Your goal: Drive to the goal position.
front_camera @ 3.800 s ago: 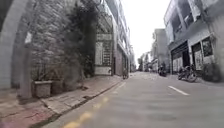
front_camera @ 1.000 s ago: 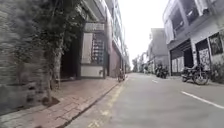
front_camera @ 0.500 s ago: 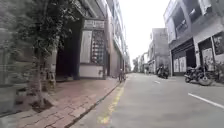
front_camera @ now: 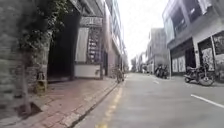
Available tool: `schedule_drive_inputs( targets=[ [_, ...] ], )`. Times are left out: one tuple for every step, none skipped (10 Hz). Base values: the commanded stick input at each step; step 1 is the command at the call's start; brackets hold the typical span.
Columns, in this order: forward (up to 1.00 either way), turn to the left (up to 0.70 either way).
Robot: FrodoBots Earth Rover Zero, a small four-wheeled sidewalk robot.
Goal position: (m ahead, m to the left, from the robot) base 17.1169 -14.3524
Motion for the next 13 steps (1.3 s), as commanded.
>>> schedule_drive_inputs(
  targets=[
    [0.50, 0.00],
    [0.50, 0.00],
    [0.50, 0.00],
    [0.50, 0.00],
    [0.50, -0.14],
    [0.50, -0.50],
    [0.50, -0.50],
    [0.50, -0.50],
    [0.50, -0.50],
    [0.50, -0.50],
    [0.50, -0.50],
    [0.50, -0.34],
    [0.50, 0.00]
  ],
)
